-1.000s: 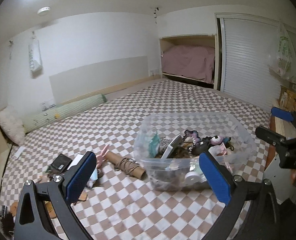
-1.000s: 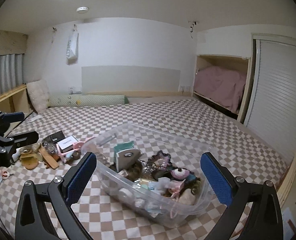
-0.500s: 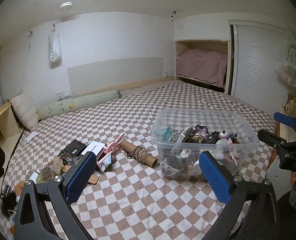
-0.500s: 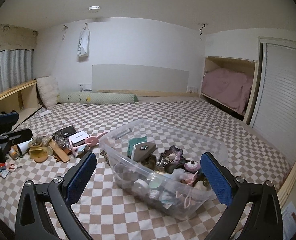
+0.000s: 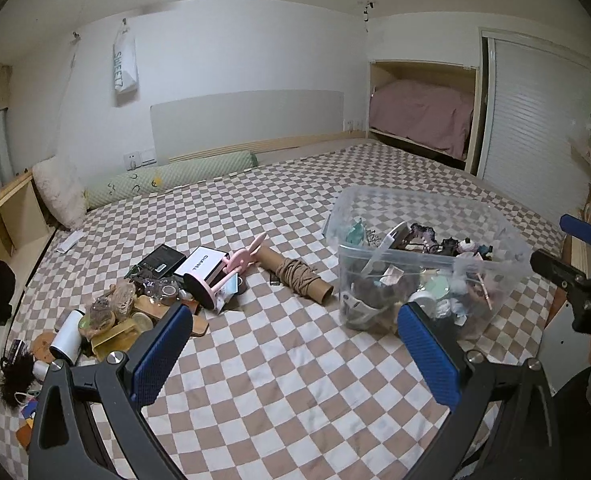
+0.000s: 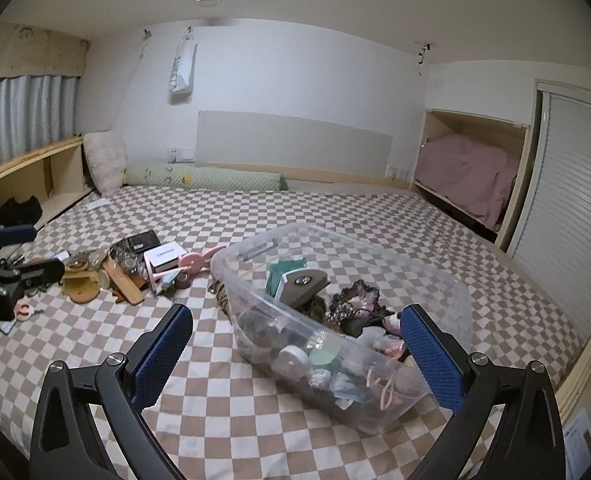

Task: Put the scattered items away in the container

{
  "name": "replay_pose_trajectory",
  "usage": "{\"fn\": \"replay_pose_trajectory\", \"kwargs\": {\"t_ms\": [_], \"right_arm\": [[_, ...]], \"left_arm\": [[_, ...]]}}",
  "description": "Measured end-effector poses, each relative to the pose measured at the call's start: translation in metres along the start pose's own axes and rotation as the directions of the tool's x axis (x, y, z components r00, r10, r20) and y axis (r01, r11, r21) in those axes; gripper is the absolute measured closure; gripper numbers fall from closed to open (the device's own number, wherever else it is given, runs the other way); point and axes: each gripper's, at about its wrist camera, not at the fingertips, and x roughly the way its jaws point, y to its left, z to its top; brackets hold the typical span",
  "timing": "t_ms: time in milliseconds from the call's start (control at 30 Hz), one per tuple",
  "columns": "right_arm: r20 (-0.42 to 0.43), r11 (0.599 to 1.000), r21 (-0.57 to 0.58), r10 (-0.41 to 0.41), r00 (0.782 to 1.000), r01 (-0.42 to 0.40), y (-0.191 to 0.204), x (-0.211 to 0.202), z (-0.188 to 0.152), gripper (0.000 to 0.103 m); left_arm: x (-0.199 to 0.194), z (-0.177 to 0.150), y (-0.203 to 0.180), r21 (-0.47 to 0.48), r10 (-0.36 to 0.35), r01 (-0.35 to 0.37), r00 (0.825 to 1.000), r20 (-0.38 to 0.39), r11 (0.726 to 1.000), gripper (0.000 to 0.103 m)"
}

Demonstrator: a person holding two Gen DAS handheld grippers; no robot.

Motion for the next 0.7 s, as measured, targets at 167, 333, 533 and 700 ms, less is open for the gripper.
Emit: {"fn": "replay_pose_trajectory", "kwargs": {"t_ms": [167, 333, 533, 700], "right_arm": [[0.004, 1.000, -0.012, 0.016, 1.000, -0.015, 0.0061, -0.0040, -0.0034, 0.000], [0.009, 1.000, -0.020, 0.008, 1.000, -0.008, 0.0081, -0.0047, -0.0029, 0.000], [0.010, 1.000, 0.002, -0.002, 1.000, 0.002, 0.0030, -0.0035, -0.0021, 0.000], [0.008, 1.000, 0.013, -0.003, 1.000, 0.003, 0.0014, -0.0026, -0.0015, 0.000]], "left_arm": [[0.0007, -0.0028, 0.0002, 0.000, -0.006, 0.006, 1.000, -0.016, 1.000, 0.000], [0.0014, -0.0041, -0.0003, 0.000, -0.008, 0.008, 1.000, -0.030, 1.000, 0.000], [0.0049, -0.0077, -0.0010, 0.007, -0.014, 0.014, 0.999, -0.052, 1.000, 0.000], [0.0064, -0.0087, -0.0014, 0.011, -0.015, 0.016, 0.998, -0.059, 1.000, 0.000]]}}
